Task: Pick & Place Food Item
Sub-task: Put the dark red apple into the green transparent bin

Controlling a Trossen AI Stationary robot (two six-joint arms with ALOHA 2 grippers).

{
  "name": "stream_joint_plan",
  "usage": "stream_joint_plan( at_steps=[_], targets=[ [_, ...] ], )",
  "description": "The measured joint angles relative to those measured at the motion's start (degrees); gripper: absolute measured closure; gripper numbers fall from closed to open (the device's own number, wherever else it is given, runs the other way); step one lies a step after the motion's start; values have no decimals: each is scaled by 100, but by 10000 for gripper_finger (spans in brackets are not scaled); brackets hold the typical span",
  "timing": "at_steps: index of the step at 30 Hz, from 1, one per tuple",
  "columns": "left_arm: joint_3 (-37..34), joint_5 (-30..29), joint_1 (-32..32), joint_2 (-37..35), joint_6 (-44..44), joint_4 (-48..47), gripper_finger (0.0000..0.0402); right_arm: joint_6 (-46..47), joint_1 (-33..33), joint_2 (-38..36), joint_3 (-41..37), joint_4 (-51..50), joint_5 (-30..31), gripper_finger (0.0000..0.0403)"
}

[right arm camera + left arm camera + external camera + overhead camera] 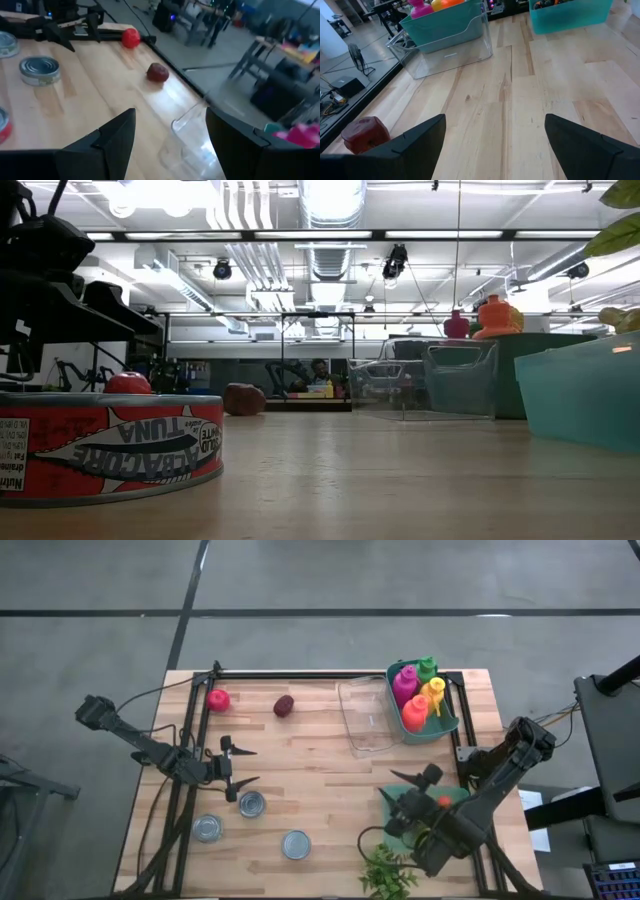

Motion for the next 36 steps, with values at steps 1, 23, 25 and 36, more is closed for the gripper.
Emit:
stream_joint_plan(
  at_steps=[1,23,25,36],
  targets=[
    [0,0,1,0,0,0,58,-169,-3,0,20,24,27,163],
    [1,0,0,0,0,0,58,-5469,-982,-33,-188,3763,-675,163],
    [0,0,0,0,0,0,58,-6204,-1086,-38,-343,4417,-1009,163],
    [1,0,1,0,0,0,58,-8063,-1875,-212,-930,6620,-2774,163]
  ],
)
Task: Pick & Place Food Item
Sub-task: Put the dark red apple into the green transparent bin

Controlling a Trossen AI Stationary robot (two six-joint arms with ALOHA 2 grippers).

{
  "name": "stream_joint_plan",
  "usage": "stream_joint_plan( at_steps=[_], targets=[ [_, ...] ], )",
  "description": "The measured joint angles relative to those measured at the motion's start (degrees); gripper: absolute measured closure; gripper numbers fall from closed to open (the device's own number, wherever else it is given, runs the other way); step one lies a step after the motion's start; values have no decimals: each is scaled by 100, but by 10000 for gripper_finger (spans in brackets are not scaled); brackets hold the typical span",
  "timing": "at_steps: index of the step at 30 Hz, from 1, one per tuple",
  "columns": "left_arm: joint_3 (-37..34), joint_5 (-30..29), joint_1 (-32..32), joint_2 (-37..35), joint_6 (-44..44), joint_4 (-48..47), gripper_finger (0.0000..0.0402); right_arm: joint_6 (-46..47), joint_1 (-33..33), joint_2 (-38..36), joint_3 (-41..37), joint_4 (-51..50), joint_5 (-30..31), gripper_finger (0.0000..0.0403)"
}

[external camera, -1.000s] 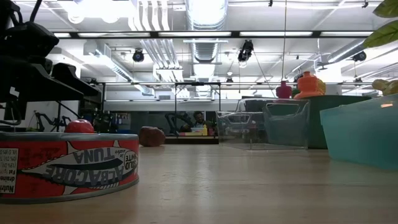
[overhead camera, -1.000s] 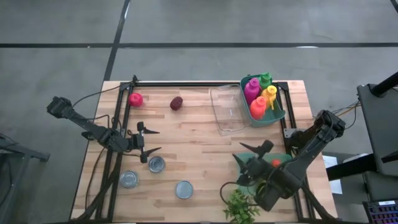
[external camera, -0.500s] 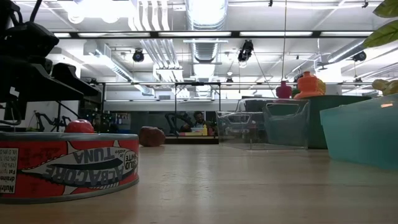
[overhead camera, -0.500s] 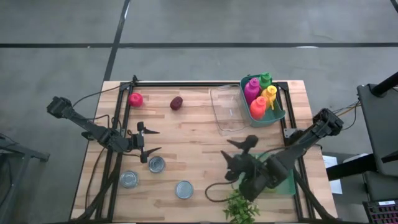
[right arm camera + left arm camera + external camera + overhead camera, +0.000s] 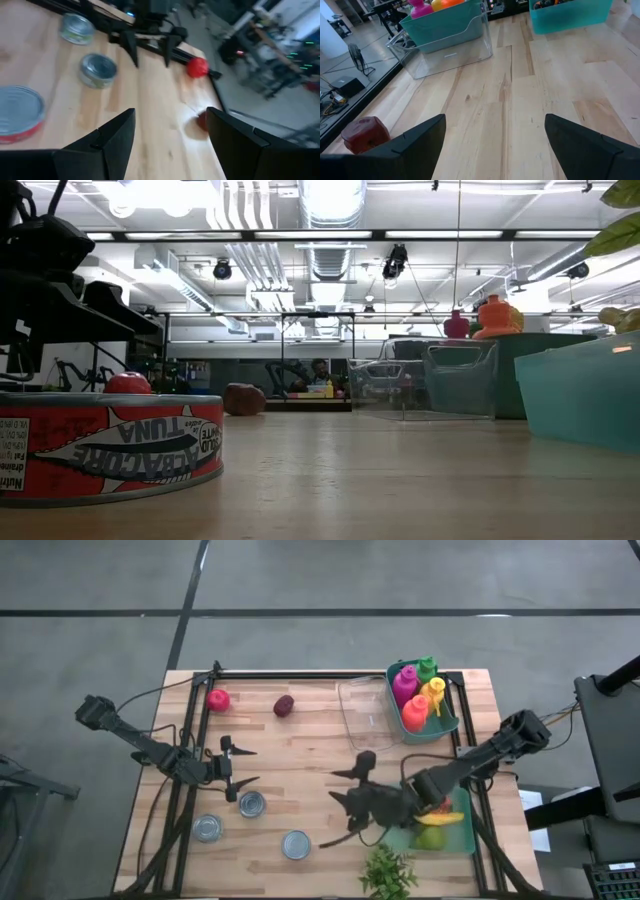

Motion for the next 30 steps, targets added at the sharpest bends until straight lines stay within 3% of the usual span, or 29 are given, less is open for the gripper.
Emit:
stream_joint_plan(
  at_steps=[9,18,25,30],
  targets=[
    [0,0,1,0,0,1,58,-254,-729,-280,-243,164,-1807,163],
    [0,0,1,2,0,0,58,-420,-1549,-997,-1300,1847,-3175,164],
    [1,2,0,2,0,0,58,-225,-1844,-2354,-2598,2837,-2941,164],
    [0,0,0,0,0,0,58,-360,-1814,-3147,-3103,2997,-2869,164]
  ],
)
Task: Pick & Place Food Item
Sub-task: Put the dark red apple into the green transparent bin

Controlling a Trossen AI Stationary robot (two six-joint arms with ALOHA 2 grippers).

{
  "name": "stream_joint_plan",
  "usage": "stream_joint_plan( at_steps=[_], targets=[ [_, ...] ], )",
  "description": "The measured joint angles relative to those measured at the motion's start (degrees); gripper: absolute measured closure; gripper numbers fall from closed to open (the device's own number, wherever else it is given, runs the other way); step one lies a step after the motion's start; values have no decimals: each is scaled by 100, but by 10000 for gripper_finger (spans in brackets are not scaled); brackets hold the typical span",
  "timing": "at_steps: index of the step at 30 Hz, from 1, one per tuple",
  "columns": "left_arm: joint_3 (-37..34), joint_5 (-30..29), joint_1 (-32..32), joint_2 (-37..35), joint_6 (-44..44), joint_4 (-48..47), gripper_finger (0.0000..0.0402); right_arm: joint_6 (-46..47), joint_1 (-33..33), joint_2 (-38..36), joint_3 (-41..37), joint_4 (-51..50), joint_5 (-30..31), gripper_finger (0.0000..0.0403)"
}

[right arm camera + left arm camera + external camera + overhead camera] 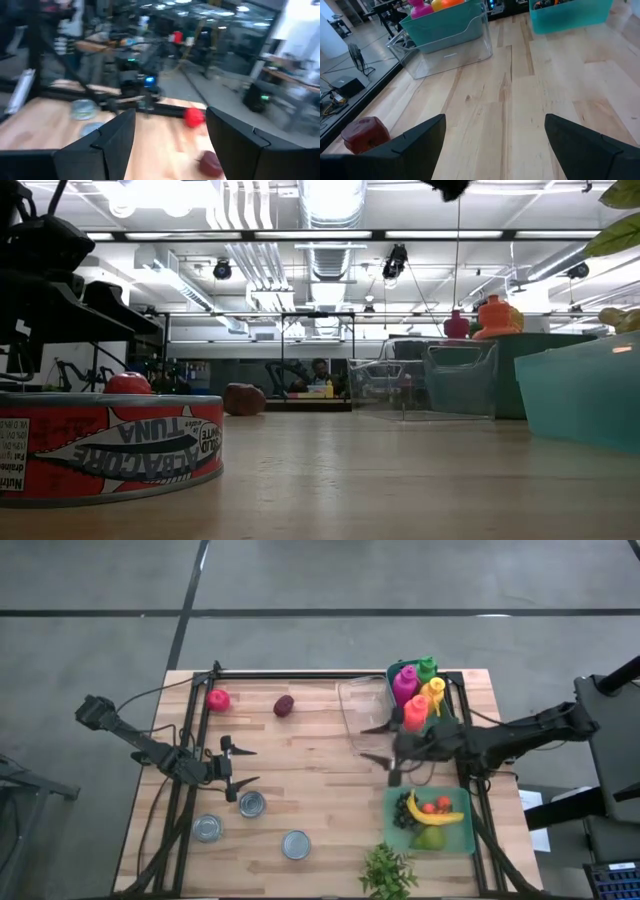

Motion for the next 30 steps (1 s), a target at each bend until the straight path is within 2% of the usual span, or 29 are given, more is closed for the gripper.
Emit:
stream_joint_plan(
  at_steps=[5,9,30],
  targets=[
    [0,0,0,0,0,0,58,-113,33,-591,-405,-120,524,164],
    [-1,2,0,0,-2,0,58,-278,37,-890,-567,-122,520,164],
    [-2,0,0,0,-1,0,58,-258,33,-759,-733,-194,517,164]
  ],
)
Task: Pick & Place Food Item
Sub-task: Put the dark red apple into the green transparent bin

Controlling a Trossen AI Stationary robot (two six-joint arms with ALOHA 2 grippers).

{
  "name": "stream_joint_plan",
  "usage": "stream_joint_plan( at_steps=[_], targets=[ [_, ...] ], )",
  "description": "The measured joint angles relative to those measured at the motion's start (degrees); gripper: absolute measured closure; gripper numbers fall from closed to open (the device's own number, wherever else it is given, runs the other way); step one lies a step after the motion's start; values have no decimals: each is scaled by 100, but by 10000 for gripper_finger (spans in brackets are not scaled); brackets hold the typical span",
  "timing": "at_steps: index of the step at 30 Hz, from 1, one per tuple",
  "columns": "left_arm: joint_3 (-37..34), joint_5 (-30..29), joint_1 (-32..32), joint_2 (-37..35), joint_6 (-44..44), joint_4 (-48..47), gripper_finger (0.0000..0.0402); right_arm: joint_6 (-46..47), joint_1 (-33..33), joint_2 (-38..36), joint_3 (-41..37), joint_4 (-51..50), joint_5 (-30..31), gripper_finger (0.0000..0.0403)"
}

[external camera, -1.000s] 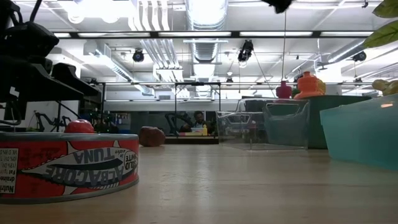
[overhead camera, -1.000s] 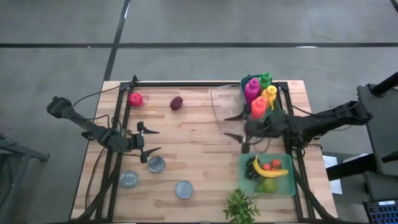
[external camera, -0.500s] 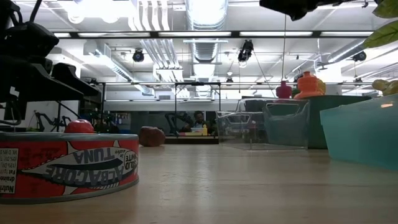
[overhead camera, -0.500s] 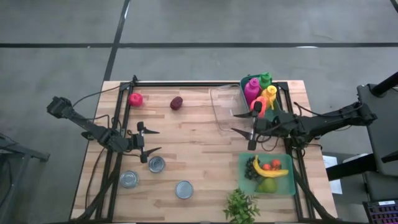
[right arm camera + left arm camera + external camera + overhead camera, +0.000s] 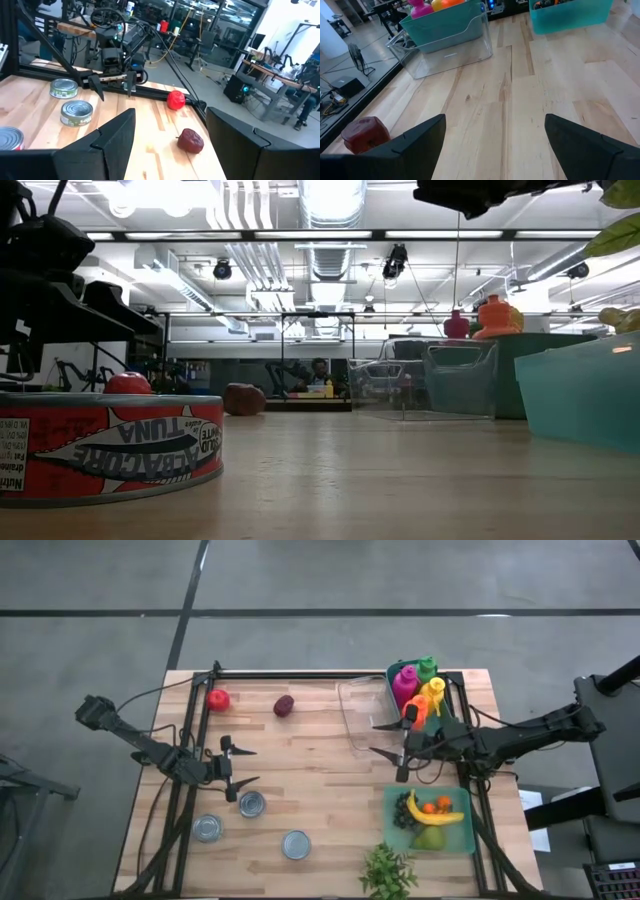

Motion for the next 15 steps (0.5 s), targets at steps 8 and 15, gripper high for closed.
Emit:
stream_joint_plan(
  at_steps=[8,15],
  targets=[
    [1,2,0,0,1,0,58,0,0,75,0,-2,0,164],
    [2,2,-1,0,1,0,58,0,0,116,0,-15,0,164]
  ],
)
